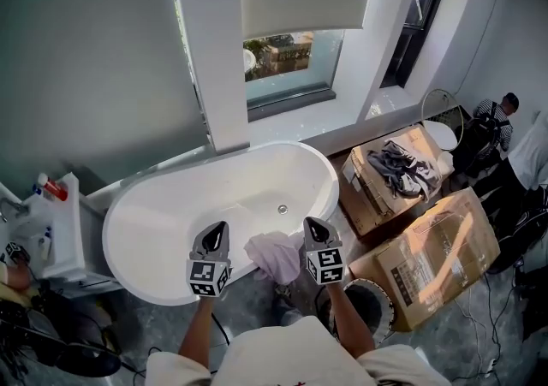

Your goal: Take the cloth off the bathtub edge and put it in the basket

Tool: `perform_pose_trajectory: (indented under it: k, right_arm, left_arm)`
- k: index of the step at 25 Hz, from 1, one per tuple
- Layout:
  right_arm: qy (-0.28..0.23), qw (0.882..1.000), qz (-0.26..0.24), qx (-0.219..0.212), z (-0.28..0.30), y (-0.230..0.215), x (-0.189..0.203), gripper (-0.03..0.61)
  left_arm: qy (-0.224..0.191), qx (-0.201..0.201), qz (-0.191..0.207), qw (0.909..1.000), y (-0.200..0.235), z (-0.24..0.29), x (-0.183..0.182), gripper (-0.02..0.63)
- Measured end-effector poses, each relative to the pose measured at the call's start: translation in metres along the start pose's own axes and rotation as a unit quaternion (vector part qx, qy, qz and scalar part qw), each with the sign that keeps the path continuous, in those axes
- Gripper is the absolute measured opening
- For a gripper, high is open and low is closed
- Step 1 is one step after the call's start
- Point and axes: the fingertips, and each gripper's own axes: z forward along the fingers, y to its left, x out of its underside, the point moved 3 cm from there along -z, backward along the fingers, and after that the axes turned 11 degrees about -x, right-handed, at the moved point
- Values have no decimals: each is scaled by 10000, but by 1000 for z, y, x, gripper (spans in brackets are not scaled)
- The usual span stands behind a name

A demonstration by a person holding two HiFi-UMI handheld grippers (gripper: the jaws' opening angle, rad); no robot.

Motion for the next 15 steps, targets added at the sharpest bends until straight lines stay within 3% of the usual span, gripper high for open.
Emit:
perform_pose_trajectory:
  k: [15]
  right_arm:
    - [-55, 9988, -100, -483, 96, -83, -36, 6]
  left_arm:
    - [-29, -398, 100, 9992, 5, 108, -30, 3]
